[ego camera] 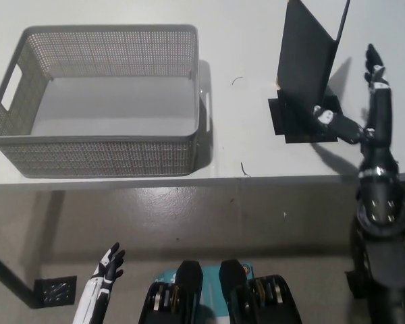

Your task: A notebook is kept standing on the table on the right hand side and a container is kept on the left hand side and the robot uses its right hand to grab the notebook and places it in the container

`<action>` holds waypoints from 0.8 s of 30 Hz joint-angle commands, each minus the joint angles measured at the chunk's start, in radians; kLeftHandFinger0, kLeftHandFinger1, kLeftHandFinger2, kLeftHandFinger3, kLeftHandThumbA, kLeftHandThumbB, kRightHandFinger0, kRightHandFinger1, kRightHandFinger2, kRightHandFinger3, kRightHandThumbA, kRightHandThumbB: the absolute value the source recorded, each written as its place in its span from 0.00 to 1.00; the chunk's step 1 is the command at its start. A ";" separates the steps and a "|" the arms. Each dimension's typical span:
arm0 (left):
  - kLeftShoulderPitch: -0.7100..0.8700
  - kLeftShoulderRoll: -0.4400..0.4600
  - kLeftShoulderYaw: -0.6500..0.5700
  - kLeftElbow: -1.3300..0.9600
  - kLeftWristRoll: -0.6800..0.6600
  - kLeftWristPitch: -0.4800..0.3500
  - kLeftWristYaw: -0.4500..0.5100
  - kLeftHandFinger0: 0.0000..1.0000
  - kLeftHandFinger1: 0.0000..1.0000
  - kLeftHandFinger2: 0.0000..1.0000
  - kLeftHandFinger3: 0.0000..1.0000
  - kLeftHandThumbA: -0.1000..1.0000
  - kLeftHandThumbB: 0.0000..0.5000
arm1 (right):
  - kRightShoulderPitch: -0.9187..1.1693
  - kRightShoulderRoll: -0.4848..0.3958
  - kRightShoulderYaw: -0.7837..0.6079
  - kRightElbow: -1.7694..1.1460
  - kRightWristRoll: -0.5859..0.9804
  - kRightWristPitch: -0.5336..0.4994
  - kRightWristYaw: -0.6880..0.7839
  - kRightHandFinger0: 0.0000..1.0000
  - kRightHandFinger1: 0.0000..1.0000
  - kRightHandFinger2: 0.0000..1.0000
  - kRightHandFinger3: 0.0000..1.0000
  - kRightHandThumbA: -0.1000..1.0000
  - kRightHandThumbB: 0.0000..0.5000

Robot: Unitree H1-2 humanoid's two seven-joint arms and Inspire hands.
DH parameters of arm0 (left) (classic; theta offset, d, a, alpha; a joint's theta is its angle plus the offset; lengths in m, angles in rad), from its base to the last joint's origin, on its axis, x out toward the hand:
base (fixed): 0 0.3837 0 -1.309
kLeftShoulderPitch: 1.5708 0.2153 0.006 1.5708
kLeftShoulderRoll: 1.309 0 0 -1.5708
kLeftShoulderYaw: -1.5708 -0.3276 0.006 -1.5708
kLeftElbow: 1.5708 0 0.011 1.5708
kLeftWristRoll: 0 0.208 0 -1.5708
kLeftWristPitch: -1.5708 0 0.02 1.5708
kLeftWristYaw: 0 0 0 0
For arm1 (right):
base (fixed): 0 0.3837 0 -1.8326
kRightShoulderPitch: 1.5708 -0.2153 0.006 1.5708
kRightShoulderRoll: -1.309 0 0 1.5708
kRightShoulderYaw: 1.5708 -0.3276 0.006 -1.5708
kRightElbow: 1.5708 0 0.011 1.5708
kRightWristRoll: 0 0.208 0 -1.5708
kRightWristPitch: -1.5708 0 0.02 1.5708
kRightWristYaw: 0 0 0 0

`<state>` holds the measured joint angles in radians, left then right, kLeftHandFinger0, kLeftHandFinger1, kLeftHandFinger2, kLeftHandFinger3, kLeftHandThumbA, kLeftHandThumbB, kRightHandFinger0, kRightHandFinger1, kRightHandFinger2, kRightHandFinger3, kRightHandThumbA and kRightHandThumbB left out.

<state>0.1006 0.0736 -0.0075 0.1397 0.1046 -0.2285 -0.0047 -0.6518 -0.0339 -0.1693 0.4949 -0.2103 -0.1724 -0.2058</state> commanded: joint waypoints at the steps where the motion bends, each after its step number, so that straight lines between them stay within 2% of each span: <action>1: 0.008 -0.008 0.000 -0.006 -0.002 -0.049 0.015 1.00 1.00 1.00 1.00 1.00 0.63 | -0.124 -0.015 -0.039 0.120 0.106 -0.001 -0.010 1.00 1.00 1.00 1.00 1.00 0.91; 4: 0.026 -0.012 0.003 -0.011 0.004 -0.048 0.022 1.00 1.00 1.00 1.00 1.00 0.63 | -0.194 -0.019 -0.064 0.282 0.141 -0.013 -0.008 1.00 1.00 1.00 1.00 1.00 1.00; 8: 0.024 -0.010 0.001 -0.010 0.009 -0.047 0.017 1.00 1.00 1.00 1.00 1.00 0.63 | -0.298 -0.029 -0.098 0.483 0.198 -0.049 0.009 1.00 1.00 1.00 1.00 1.00 1.00; 13: 0.040 -0.017 0.003 -0.012 0.008 -0.053 0.022 1.00 1.00 1.00 1.00 1.00 0.65 | -0.428 -0.034 -0.109 0.718 0.226 -0.077 0.011 1.00 1.00 1.00 1.00 1.00 0.89; 14: 0.040 -0.016 0.004 -0.011 0.004 -0.052 0.020 1.00 1.00 1.00 1.00 1.00 0.65 | -0.452 -0.032 -0.120 0.751 0.246 -0.081 0.026 1.00 1.00 1.00 1.00 1.00 0.96; 15: 0.039 -0.017 0.005 -0.008 0.003 -0.054 0.020 1.00 1.00 1.00 1.00 1.00 0.65 | -0.465 -0.031 -0.129 0.772 0.259 -0.091 0.033 1.00 1.00 1.00 1.00 1.00 0.98; 16: 0.039 -0.016 0.005 -0.007 0.004 -0.056 0.020 1.00 1.00 1.00 1.00 1.00 0.64 | -0.482 -0.028 -0.155 0.793 0.292 -0.101 0.050 1.00 1.00 1.00 1.00 0.92 0.96; 17: 0.040 -0.017 0.003 -0.007 0.008 -0.055 0.020 1.00 1.00 1.00 1.00 1.00 0.65 | -0.509 -0.022 -0.183 0.823 0.317 -0.100 0.026 1.00 1.00 1.00 1.00 0.84 0.85; 18: 0.041 -0.019 0.002 -0.007 0.009 -0.056 0.021 1.00 1.00 1.00 1.00 1.00 0.64 | -0.519 -0.022 -0.197 0.838 0.326 -0.101 0.013 1.00 1.00 1.00 1.00 0.77 0.79; 19: 0.044 -0.021 0.001 -0.009 0.010 -0.055 0.022 1.00 1.00 1.00 1.00 1.00 0.64 | -0.536 -0.017 -0.245 0.852 0.370 -0.095 -0.012 0.67 0.59 0.71 0.75 0.38 0.59; 20: 0.044 -0.021 0.001 -0.011 0.010 -0.054 0.022 1.00 1.00 1.00 1.00 1.00 0.64 | -0.550 -0.013 -0.286 0.859 0.411 -0.091 -0.023 0.49 0.50 0.63 0.63 0.35 0.69; 21: 0.044 -0.020 0.001 -0.013 0.006 -0.053 0.018 1.00 1.00 1.00 1.00 1.00 0.67 | -0.565 -0.003 -0.281 0.856 0.387 -0.130 -0.096 0.03 0.04 0.17 0.16 0.04 0.41; 22: 0.042 -0.018 0.001 -0.013 0.004 -0.051 0.015 1.00 1.00 1.00 1.00 1.00 0.68 | -0.569 -0.001 -0.283 0.857 0.382 -0.139 -0.101 0.00 0.00 0.19 0.18 0.00 0.33; 23: 0.039 -0.016 0.002 -0.005 0.002 -0.058 0.015 1.00 1.00 1.00 1.00 1.00 0.69 | -0.572 0.005 -0.300 0.849 0.398 -0.151 -0.089 0.00 0.00 0.33 0.28 0.00 0.25; 24: 0.040 -0.016 0.002 -0.007 0.008 -0.055 0.018 1.00 1.00 1.00 1.00 1.00 0.70 | -0.574 0.010 -0.308 0.839 0.408 -0.156 -0.081 0.00 0.05 0.44 0.36 0.00 0.23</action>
<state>0.1356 0.0594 -0.0046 0.1404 0.1048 -0.2404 -0.0042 -1.1345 -0.0411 -0.4404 1.3491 0.1018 -0.2288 -0.2441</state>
